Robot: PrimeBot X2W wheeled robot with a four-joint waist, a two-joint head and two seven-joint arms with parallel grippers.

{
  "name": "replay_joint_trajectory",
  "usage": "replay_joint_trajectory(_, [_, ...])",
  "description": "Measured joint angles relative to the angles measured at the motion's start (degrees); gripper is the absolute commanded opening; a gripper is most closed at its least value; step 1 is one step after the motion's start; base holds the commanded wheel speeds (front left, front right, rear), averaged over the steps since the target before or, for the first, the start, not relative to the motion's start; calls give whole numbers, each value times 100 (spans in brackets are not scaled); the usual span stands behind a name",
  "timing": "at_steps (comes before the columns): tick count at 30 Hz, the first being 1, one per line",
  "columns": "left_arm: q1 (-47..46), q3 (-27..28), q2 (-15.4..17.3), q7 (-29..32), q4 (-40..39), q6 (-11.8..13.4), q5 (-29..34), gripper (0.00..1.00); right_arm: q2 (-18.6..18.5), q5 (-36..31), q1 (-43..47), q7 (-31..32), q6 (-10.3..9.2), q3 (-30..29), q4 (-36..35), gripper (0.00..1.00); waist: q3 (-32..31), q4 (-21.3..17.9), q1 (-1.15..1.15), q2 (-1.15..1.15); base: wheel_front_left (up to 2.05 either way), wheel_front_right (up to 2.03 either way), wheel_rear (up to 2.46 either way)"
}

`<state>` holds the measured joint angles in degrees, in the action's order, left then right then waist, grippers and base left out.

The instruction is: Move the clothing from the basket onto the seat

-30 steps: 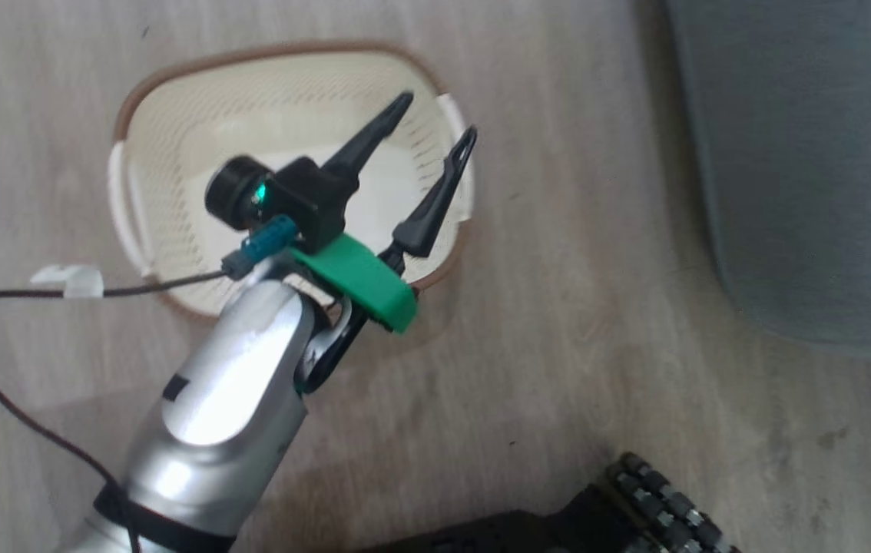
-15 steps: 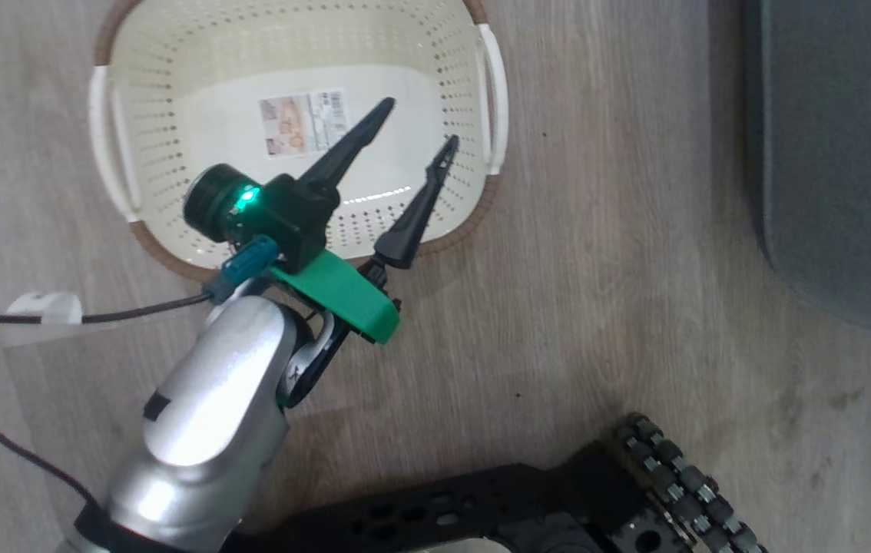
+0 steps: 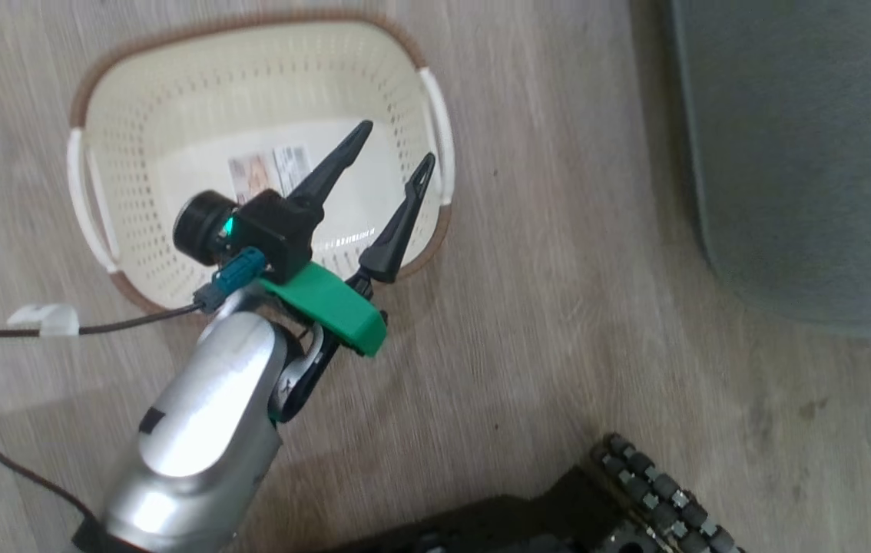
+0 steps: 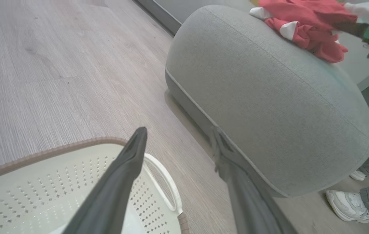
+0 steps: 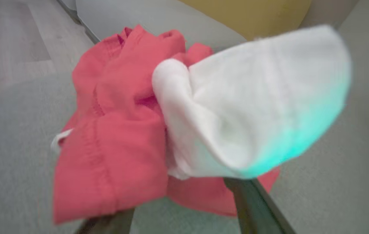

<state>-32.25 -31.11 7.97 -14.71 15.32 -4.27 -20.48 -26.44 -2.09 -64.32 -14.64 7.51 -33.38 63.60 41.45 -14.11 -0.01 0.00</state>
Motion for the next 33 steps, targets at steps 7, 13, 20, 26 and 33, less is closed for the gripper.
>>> replay_joint_trajectory(7, [493,119,-71,0,296,-5,-274,100,331,789,1575,1,0,1024,-1050,100,-814,-95,0,0,0,0,0])
replay_joint_trajectory(13, [1079,447,-133,1,333,33,-374,100,613,1181,2964,1,0,1433,-2320,100,-1589,-130,0,0,0,0,0])
replay_joint_trajectory(20, [1529,959,-327,1,260,40,-357,100,836,1140,3950,1,-1,1666,-3729,100,-2392,60,-1,0,0,0,0])
replay_joint_trajectory(26, [1900,1535,-401,1,387,38,-200,100,1446,959,4871,1,0,2121,-4576,100,-2906,474,0,0,0,0,0])
replay_joint_trajectory(33, [2325,2224,-407,1,605,40,56,100,2002,811,5689,1,0,2686,-4741,100,-3379,949,0,0,0,0,0])
